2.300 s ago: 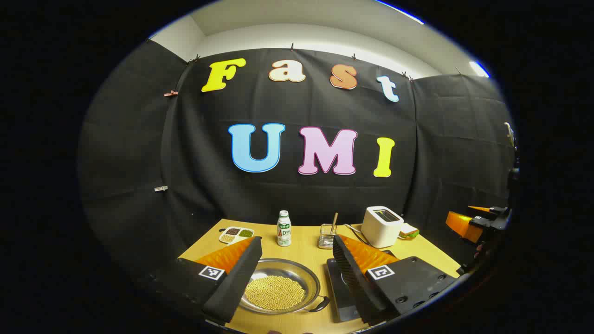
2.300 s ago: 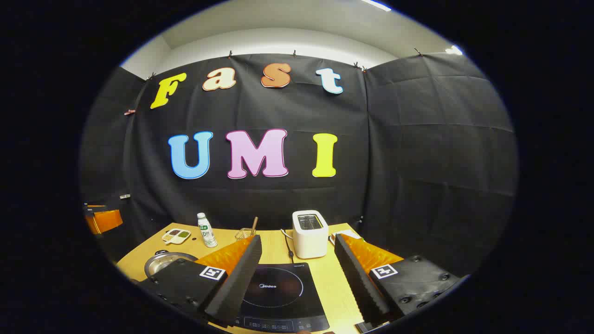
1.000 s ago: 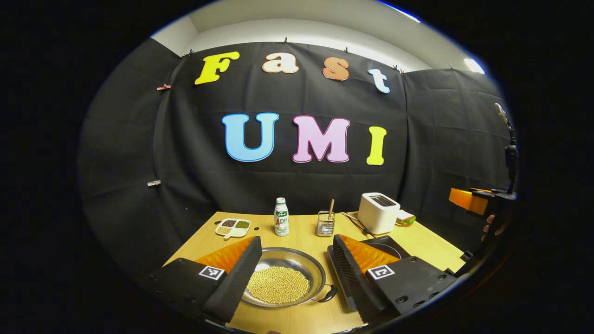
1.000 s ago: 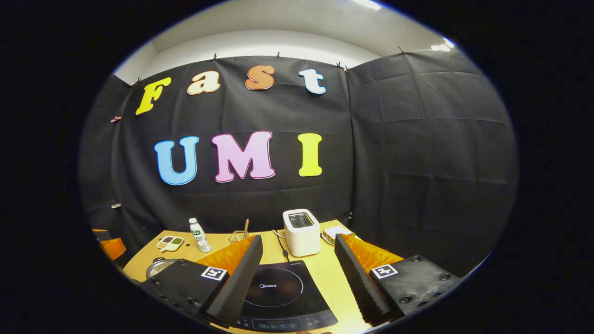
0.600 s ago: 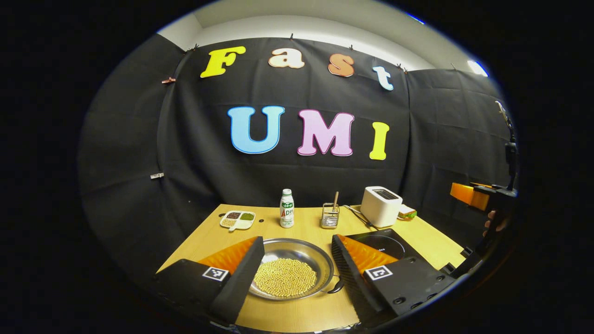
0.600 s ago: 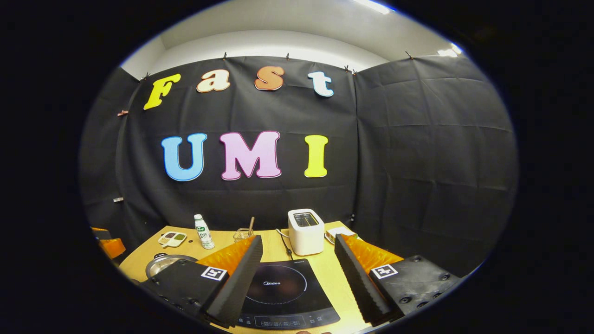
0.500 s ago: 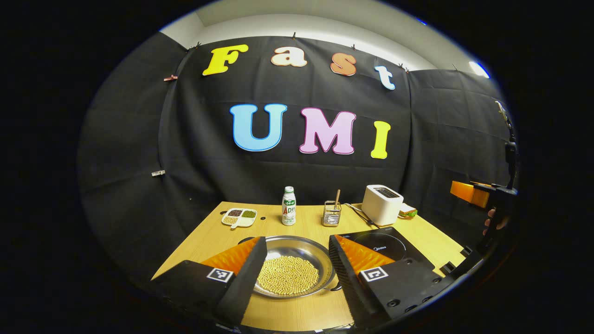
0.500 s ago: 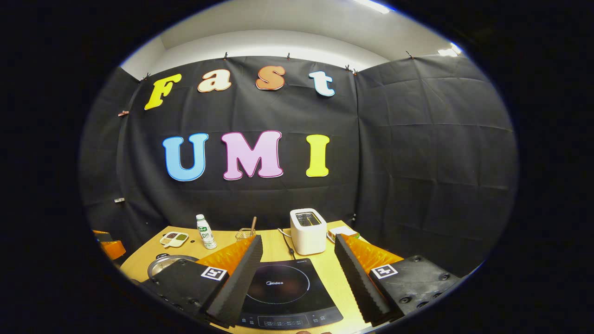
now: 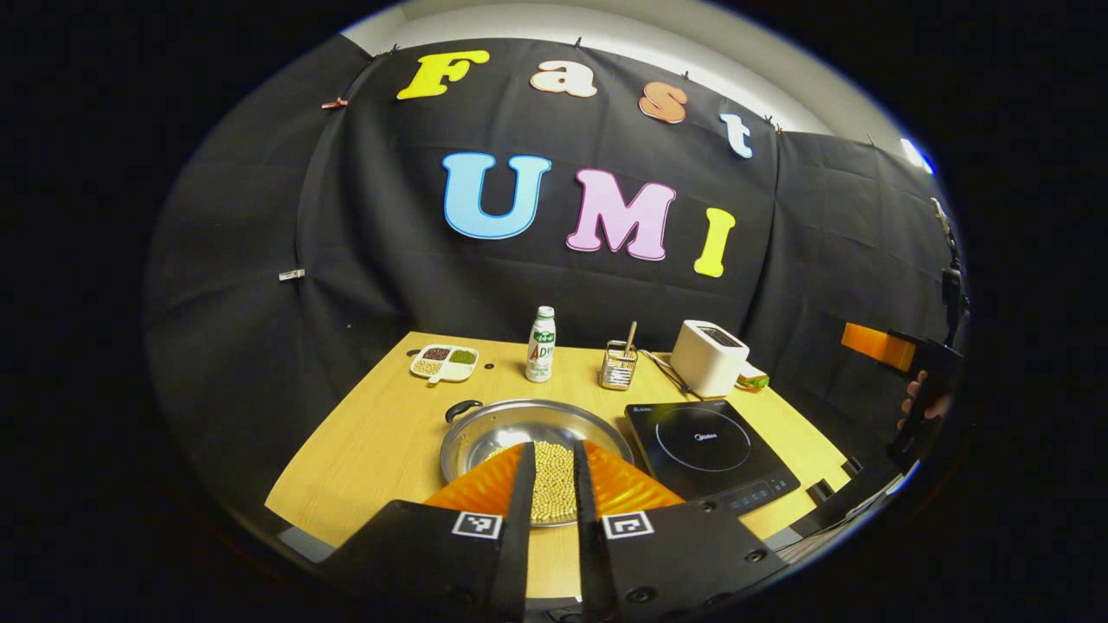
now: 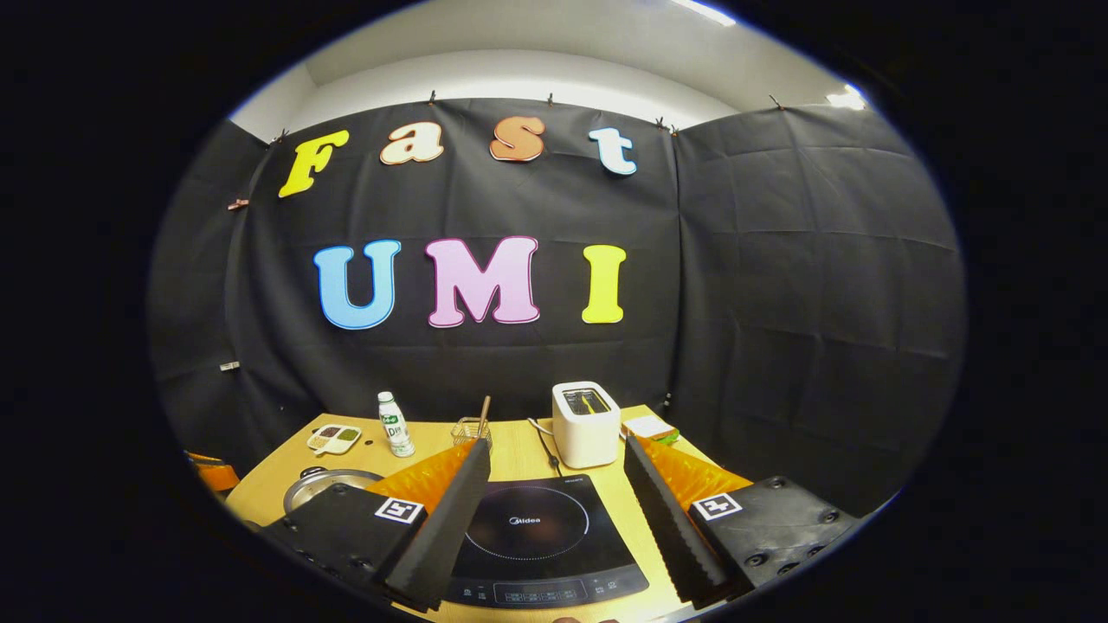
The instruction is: First push the handle of the pot to place it horizontally, then grasp the pot with both hands and set it on the induction cooktop.
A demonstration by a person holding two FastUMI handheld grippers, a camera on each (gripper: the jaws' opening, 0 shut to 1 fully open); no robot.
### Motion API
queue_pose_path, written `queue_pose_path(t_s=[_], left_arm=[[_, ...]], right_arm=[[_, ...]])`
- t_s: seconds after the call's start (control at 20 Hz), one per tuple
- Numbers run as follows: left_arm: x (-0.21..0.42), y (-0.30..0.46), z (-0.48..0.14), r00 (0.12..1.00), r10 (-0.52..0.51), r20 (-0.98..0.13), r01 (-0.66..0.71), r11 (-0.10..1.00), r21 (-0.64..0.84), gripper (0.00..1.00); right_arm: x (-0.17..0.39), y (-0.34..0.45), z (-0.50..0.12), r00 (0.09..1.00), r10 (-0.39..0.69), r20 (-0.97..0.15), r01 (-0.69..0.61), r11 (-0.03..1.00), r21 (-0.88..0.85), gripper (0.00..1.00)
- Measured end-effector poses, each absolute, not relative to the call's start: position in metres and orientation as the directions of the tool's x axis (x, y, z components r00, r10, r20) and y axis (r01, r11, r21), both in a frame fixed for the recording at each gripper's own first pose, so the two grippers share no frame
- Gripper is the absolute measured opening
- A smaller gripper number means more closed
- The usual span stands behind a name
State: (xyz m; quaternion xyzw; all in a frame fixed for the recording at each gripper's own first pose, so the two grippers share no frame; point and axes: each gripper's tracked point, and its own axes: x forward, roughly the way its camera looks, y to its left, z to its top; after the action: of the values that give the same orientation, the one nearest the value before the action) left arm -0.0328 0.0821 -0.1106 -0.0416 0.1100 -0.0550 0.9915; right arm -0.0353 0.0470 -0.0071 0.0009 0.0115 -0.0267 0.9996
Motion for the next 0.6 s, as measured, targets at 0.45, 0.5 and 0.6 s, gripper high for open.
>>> queue_pose_path(t_s=[0.45,0.5,0.6], left_arm=[[-0.037,0.072,-0.163,0.900,-0.176,-0.399,0.165,0.984,-0.061,0.05],[-0.035,0.068,-0.170,0.890,-0.185,-0.418,0.177,0.983,-0.058,0.05],[-0.034,0.058,-0.185,0.865,-0.205,-0.458,0.198,0.978,-0.065,0.05]], right_arm=[[-0.027,0.043,-0.024,0.997,-0.057,-0.052,0.058,0.998,0.023,0.97],[-0.025,0.042,-0.028,0.997,-0.057,-0.061,0.059,0.998,0.032,0.97],[-0.020,0.041,-0.032,0.996,-0.051,-0.075,0.055,0.997,0.050,0.97]])
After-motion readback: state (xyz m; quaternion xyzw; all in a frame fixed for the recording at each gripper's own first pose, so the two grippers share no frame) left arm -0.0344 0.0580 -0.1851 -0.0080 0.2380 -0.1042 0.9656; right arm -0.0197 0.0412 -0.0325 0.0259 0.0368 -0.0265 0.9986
